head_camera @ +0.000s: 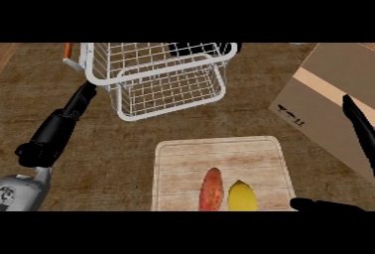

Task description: Pick the sweet potato from the cutting board and place it in the cardboard box

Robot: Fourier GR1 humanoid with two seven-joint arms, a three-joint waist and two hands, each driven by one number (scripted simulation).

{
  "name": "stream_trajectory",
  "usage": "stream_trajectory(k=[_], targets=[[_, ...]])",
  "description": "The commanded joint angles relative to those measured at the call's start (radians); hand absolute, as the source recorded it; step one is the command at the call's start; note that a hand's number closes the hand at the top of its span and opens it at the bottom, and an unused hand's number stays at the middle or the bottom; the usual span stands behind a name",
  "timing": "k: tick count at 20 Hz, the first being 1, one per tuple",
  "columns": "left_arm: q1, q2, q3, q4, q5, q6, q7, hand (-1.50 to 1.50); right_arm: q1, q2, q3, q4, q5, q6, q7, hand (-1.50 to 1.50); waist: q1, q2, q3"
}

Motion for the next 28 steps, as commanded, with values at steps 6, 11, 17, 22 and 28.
stream_trajectory(k=[6, 11, 17, 22, 28], targets=[[-0.022, -0.016, 0.0, 0.014, -0.021, -0.021, -0.029, 0.0, 0.089, -0.221, 0.137, -0.29, 0.199, 0.26, 0.339, -1.5, 0.036, 0.013, -0.003], [-0.092, -0.022, 0.003, 0.049, -0.024, -0.045, -0.009, 0.0, -0.077, -0.224, 0.313, -0.291, 0.208, 0.403, 0.56, -1.5, 0.064, 0.02, -0.003], [-0.078, -0.045, -0.013, 0.069, -0.047, -0.048, -0.035, 0.0, -0.306, -0.136, 0.462, -0.298, 0.175, 0.567, 0.902, -1.5, 0.074, 0.016, -0.005], [-0.075, -0.023, 0.011, 0.032, -0.004, -0.099, -0.016, 0.0, -0.451, 0.03, 0.569, -0.205, 0.124, 0.627, 1.109, -1.5, 0.079, 0.012, -0.004], [-0.061, -0.039, 0.02, 0.054, -0.032, -0.076, -0.025, 0.0, -0.48, 0.205, 0.699, -0.101, 0.172, 0.629, 1.209, -1.5, 0.06, 0.011, -0.002]])
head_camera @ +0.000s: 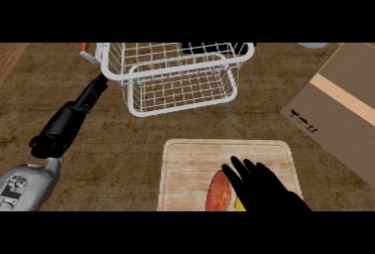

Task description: Pick the sweet potato from the cutting board and place it in the cardboard box

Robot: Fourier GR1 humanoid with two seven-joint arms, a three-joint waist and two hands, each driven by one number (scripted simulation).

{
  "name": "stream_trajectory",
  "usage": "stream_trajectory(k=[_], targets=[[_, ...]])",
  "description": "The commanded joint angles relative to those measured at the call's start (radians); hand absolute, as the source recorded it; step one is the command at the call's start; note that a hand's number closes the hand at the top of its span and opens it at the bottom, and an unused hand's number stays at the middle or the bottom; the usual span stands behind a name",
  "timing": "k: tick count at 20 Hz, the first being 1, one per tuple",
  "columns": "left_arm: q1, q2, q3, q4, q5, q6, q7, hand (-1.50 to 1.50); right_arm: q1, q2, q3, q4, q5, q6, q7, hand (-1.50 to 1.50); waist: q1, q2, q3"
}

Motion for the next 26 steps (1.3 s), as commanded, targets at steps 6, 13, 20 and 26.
stream_trajectory(k=[6, 13, 20, 26], targets=[[0.048, -0.01, 0.002, -0.028, -0.015, -0.003, -0.025, 0.0, -0.087, 0.203, 0.109, 0.144, 0.097, 0.105, 0.299, -1.5, -0.006, -0.004, 0.002], [-0.009, -0.033, 0.028, 0.018, -0.01, -0.005, 0.008, 0.0, -0.103, 0.342, 0.129, 0.261, 0.184, 0.117, 0.302, -1.5, -0.018, 0.0, 0.003], [0.03, -0.011, 0.057, 0.019, -0.008, -0.037, -0.038, 0.0, -0.06, 0.323, 0.096, 0.378, 0.241, 0.131, 0.207, -1.5, -0.016, 0.003, 0.004], [0.02, -0.061, 0.027, -0.01, -0.051, -0.005, 0.0, 0.0, 0.028, 0.331, 0.065, 0.318, 0.271, 0.186, 0.182, -1.5, -0.023, 0.002, 0.005]])
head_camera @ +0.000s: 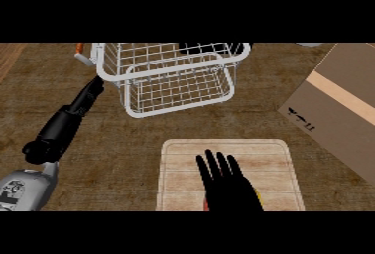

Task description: Pick the sweet potato from the cutting board and place it in the cardboard box

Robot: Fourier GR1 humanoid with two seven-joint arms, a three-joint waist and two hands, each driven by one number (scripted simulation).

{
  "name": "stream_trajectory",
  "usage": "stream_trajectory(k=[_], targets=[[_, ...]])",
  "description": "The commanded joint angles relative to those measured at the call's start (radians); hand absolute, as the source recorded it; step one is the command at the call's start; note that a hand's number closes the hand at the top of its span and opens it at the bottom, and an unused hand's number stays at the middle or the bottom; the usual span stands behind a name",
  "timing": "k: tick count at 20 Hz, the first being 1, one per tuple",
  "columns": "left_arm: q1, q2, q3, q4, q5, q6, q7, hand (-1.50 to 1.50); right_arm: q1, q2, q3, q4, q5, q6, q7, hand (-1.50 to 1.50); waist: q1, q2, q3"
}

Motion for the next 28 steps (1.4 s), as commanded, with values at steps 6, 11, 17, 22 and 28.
stream_trajectory(k=[6, 11, 17, 22, 28], targets=[[0.007, 0.007, 0.052, 0.0, -0.003, -0.037, -0.001, 0.0, 0.075, 0.102, -0.023, 0.027, 0.075, 0.098, 0.124, -1.5, 0.004, 0.001, 0.001], [0.005, -0.03, 0.02, -0.008, -0.052, -0.012, 0.006, 0.0, 0.102, 0.092, -0.055, 0.143, 0.137, 0.078, 0.041, -1.5, 0.004, 0.002, 0.001], [0.015, -0.071, 0.001, -0.069, -0.085, -0.007, 0.066, 0.0, 0.122, 0.17, -0.094, 0.204, 0.209, 0.076, 0.006, -1.5, 0.007, 0.002, 0.001], [0.011, -0.07, 0.064, -0.036, -0.07, -0.065, 0.031, 0.0, 0.168, 0.131, -0.165, 0.248, 0.218, 0.07, -0.161, -1.5, 0.006, 0.003, 0.001], [0.025, -0.101, 0.063, -0.055, -0.102, -0.073, 0.029, 0.0, 0.109, 0.155, -0.109, 0.333, 0.362, -0.002, -0.3, 1.5, 0.009, 0.003, 0.001]])
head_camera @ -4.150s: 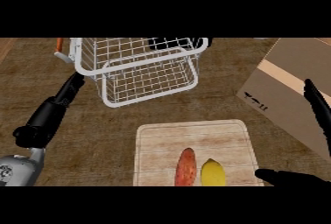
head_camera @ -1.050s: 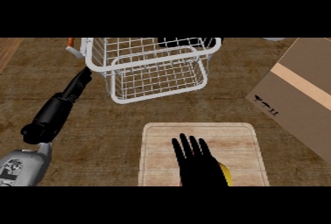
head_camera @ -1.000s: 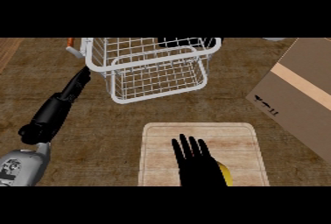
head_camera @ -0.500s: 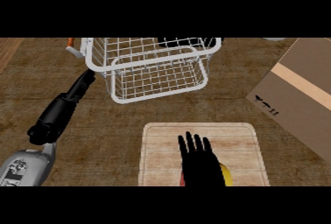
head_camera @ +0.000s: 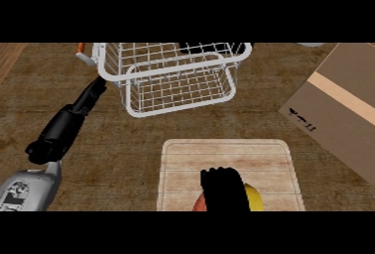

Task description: Pick the sweet potato from the cutting board and place it in the cardboard box

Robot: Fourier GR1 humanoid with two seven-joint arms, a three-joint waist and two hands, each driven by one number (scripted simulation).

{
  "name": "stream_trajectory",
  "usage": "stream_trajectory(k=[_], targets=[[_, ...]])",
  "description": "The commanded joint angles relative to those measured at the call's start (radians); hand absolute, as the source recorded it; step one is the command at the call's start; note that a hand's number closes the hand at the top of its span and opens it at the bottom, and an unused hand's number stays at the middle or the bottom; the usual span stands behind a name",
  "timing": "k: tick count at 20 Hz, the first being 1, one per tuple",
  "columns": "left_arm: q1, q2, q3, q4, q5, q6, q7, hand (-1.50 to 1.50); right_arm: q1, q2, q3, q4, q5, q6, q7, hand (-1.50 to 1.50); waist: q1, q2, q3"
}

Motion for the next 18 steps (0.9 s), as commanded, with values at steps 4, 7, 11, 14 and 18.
stream_trajectory(k=[4, 7, 11, 14, 18], targets=[[-0.057, -0.016, 0.038, 0.06, -0.017, -0.031, -0.004, 0.0, -0.071, 0.06, -0.002, 0.177, 0.133, -0.115, -0.09, 1.5, 0.0, 0.003, 0.001], [0.01, -0.035, 0.024, -0.007, -0.035, -0.031, 0.002, 0.0, -0.043, -0.001, -0.003, 0.004, 0.162, -0.056, -0.099, 1.5, 0.001, 0.001, 0.001], [-0.02, -0.065, 0.017, 0.048, -0.054, 0.0, -0.016, 0.0, -0.08, -0.14, -0.105, -0.009, 0.041, -0.165, -0.379, 1.5, 0.001, 0.005, 0.002], [-0.05, -0.035, 0.037, 0.051, -0.027, -0.04, -0.009, 0.0, -0.131, -0.202, -0.221, 0.007, -0.096, -0.192, -0.592, 1.5, 0.003, 0.011, 0.003], [-0.037, -0.037, 0.042, 0.018, -0.032, -0.047, 0.008, 0.0, -0.148, -0.233, -0.274, 0.023, -0.059, -0.29, -0.711, 1.5, 0.001, 0.003, 0.002]])
